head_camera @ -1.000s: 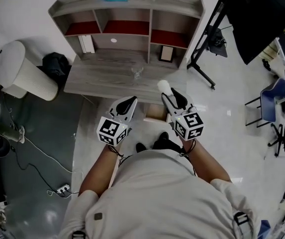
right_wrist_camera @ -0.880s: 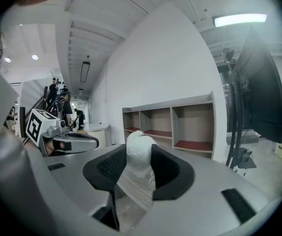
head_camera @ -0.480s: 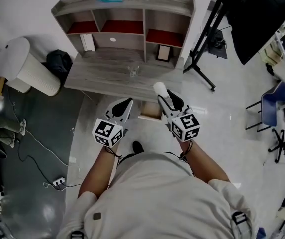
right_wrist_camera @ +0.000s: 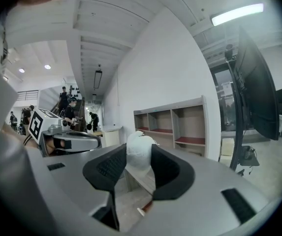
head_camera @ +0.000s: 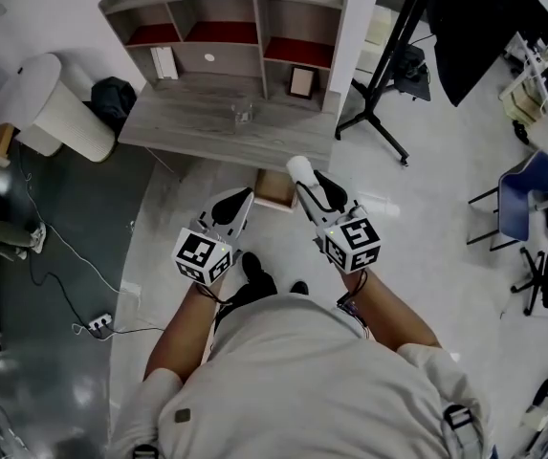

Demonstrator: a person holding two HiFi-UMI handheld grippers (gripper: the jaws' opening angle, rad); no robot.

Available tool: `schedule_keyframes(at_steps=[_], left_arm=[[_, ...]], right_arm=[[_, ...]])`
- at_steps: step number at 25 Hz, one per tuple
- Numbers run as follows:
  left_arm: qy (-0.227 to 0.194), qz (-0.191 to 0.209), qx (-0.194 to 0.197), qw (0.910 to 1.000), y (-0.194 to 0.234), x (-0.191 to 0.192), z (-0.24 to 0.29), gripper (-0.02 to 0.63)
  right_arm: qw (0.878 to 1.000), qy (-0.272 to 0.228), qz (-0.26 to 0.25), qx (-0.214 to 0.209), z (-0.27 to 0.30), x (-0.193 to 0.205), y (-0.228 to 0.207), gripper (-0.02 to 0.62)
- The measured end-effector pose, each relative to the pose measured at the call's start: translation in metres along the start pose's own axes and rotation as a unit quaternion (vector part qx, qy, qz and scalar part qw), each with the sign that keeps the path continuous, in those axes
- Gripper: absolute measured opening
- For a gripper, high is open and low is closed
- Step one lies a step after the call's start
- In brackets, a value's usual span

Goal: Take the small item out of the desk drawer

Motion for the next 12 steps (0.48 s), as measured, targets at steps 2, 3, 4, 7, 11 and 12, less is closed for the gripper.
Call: schedule_keyframes(at_steps=[2,3,4,7,11,12], left_arm=[[0.001,0.004,0.0,1.0,-0.014,-0.003,-0.008,0.015],[0.0,0.005,-0.001,1.0,-0.019,-0.005,-0.012,0.015],[-0.002,0.006,-0.002,1.0,-0.024,-0.008,-0.017,0.015],[-0.01,0.009,-0.003,0.9999,-0.034,-0.015,-0.031,0.015],[-0.018,0.009,0.009,0.9998,-0.045,-0.016,-0.046,0.015],[-0.02,0.01,0.014,0.9997,-0.047,-0.016,-0.051,0.015]], right_arm=[[1.0,-0.002,0.0,-0.005,-0.014,0.002,0.005,0.166],[1.0,-0.003,-0.001,-0.007,-0.021,0.002,0.008,0.166],[1.0,-0.005,-0.002,-0.009,-0.027,0.003,0.012,0.166],[1.0,-0.009,-0.005,-0.011,-0.041,0.004,0.023,0.166],[1.0,-0.012,-0.009,-0.006,-0.056,0.007,0.038,0.166],[1.0,-0.013,-0.011,-0.005,-0.059,0.008,0.043,0.166]])
Point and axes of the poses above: the fingertips, and each gripper's own axes: z forward along the fingers, y to its left, x out of its underside, the point moved 5 cm from there along -z, backward along the fingers, and after that the axes turned 4 degrees about z, right-handed, at the moved point
